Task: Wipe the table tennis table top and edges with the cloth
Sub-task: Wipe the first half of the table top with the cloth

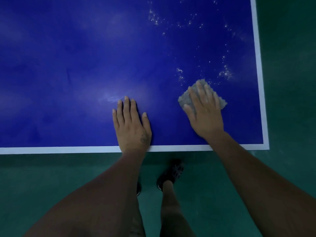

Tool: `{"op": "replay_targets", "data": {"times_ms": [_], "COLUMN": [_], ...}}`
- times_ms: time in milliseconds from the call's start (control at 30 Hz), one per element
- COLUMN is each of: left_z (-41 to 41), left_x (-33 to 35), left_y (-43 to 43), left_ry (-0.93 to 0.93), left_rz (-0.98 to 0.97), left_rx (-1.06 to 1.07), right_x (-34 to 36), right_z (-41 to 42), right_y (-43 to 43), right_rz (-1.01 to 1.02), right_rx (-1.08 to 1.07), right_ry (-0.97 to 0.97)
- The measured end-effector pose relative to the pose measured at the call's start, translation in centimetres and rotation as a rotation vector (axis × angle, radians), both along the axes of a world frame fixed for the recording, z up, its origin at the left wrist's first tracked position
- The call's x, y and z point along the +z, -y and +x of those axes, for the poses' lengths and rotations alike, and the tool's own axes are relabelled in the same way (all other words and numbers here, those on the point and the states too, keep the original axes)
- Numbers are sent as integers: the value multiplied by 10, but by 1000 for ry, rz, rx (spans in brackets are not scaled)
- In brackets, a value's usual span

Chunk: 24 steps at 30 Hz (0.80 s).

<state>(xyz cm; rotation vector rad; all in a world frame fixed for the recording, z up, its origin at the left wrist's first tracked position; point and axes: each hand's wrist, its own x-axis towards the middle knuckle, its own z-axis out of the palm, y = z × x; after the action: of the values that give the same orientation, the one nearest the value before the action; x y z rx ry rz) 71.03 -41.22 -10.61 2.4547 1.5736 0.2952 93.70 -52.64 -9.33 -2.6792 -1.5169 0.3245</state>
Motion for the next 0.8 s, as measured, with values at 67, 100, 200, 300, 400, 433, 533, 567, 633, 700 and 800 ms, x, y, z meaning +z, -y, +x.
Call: {"op": "replay_targets", "data": {"times_ms": [67,100,200,300,400,433,533,567,633,700,800], "left_z": [2,2,2,2,2,2,2,1,2,2,2], "left_x": [0,0,2,4,4,3,1,1,0,0,1], "left_y": [1,1,1,0,1,1,1,1,1,0,1], "left_ry": [-11,-15,-24,-18,-7,-9,-10,-8,-8,-16,-16], "left_rz": [-8,-13,-24,-14,7,11,24,26,23,20,14], "left_rx": [8,10,16,18,21,24,26,26,29,35,33], "right_x": [1,0,-3,-10,-10,-10,-6,-4,0,1,-1], "right_z": [7,2,-29,-38,-14,-2,32,42,60,63,35], "right_y": [-6,-3,31,82,105,103,71,58,36,25,37], "right_rz": [-7,4,58,90,93,84,56,57,51,48,58], "right_rx": [-6,0,87,210,334,357,214,130,-2,-69,-80], "right_ry": [6,9,16,4,-3,-3,0,5,11,9,9]}}
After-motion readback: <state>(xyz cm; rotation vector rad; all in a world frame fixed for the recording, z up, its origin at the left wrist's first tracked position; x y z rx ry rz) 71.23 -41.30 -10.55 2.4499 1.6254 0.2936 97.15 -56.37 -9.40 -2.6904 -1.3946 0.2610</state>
